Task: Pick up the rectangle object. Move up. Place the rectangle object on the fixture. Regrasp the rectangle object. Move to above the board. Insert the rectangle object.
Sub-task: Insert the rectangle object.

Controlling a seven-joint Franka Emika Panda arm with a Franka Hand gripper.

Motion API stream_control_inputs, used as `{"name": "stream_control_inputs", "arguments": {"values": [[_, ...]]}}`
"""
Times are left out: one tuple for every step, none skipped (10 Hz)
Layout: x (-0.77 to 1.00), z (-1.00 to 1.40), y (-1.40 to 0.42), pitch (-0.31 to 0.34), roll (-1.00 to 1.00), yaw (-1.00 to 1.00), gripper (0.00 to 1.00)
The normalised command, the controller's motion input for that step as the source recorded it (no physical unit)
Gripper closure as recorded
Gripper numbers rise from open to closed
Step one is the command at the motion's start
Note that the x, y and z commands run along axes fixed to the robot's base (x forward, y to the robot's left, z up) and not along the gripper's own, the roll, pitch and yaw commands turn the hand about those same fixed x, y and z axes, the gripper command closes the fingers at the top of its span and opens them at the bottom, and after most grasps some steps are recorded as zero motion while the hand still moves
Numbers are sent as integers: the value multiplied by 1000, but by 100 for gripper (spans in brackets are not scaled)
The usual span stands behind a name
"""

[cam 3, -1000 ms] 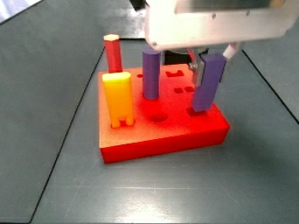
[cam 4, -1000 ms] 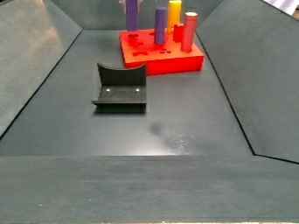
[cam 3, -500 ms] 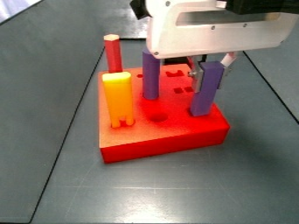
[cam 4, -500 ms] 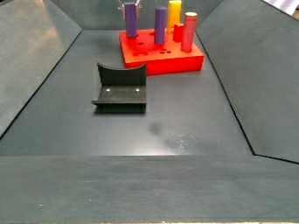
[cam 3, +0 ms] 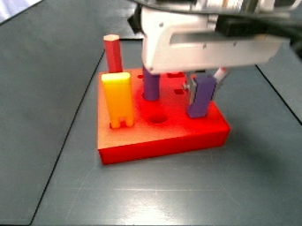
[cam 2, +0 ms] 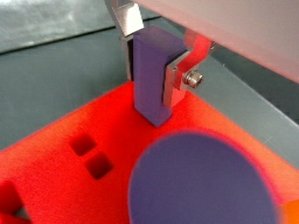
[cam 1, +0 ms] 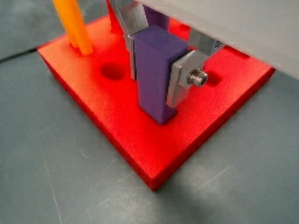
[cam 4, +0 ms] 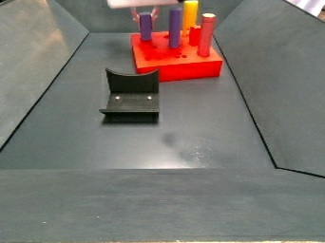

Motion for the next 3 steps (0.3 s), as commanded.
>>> {"name": "stream_control_inputs", "arguments": {"values": [[0, -591, -103, -147, 4, -86, 100], [0, -140, 0, -130, -53, 0, 100], [0, 0, 0, 0, 0, 0, 100]]}}
